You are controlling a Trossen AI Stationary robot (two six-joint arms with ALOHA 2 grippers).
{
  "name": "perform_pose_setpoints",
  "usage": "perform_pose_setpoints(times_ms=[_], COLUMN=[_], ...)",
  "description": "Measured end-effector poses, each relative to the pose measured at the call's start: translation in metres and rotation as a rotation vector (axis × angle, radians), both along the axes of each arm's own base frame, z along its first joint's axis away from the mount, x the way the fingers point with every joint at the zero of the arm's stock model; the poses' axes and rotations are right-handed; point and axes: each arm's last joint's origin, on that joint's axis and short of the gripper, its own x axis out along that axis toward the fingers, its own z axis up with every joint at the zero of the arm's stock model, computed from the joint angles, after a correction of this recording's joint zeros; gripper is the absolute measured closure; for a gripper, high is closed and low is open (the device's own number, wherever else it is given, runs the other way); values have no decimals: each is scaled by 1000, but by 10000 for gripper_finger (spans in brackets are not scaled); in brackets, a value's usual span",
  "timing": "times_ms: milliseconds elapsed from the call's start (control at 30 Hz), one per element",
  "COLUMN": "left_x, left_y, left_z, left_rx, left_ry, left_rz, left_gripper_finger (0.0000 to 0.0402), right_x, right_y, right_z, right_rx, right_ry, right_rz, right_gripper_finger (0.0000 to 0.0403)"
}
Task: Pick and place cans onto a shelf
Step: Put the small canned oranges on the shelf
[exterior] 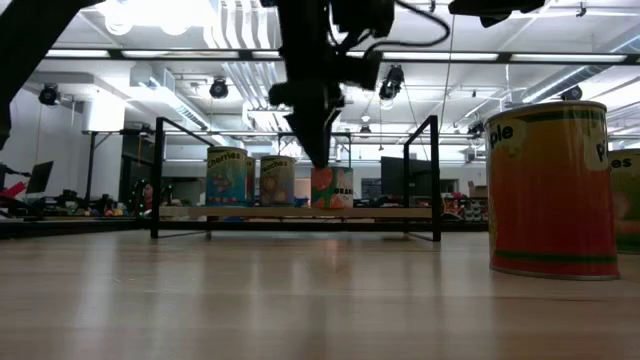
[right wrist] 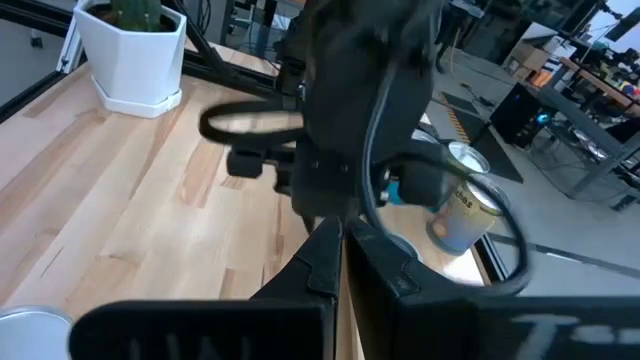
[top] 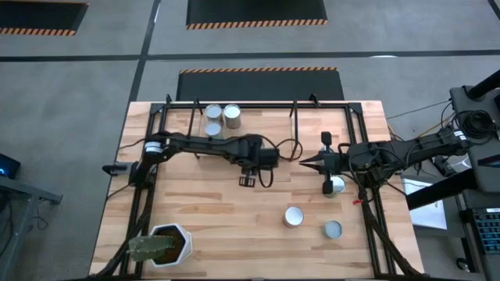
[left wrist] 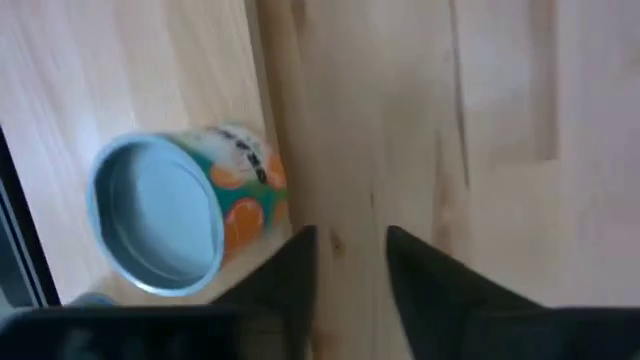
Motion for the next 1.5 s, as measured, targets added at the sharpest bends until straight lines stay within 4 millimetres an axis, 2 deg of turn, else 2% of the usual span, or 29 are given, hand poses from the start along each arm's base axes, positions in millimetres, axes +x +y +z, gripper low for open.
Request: perform_pose_setpoints(times_ms=[133, 200, 367, 533, 767, 900, 1033, 1200, 1400, 1500], left_x=[-2, -1, -1, -4, -4, -5, -2, 6, 8, 9], left_y=[16, 25, 45, 61, 62, 54, 51, 64, 87, 90], left_z=[-7, -7, -5, -6, -6, 0, 17, 25, 11, 8], left_rx=[8, 10, 60, 69, 70, 75, 86, 133, 139, 141], left_ry=[12, -7, -24, -16, -16, -30, -140, -268, -247, -241], left_rz=[43, 68, 117, 155, 157, 124, 101, 121, 181, 190], left_gripper_finger=[379, 395, 388, 400, 401, 401, 401, 401, 402, 402], right_x=[0, 0, 0, 0, 0, 0, 0, 0, 0, 0], right_y=[0, 0, 0, 0, 0, 0, 0, 0, 0, 0], right_z=[0, 0, 0, 0, 0, 0, 0, 0, 0, 0], right_rx=[-2, -3, -8, -8, -9, -9, -9, -9, -9, -15], right_ry=[-1, -1, -1, -1, 0, 0, -1, -1, -1, -1], right_rz=[1, 1, 3, 3, 3, 3, 2, 2, 1, 3], right_gripper_finger=[394, 394, 394, 394, 394, 394, 394, 394, 394, 394])
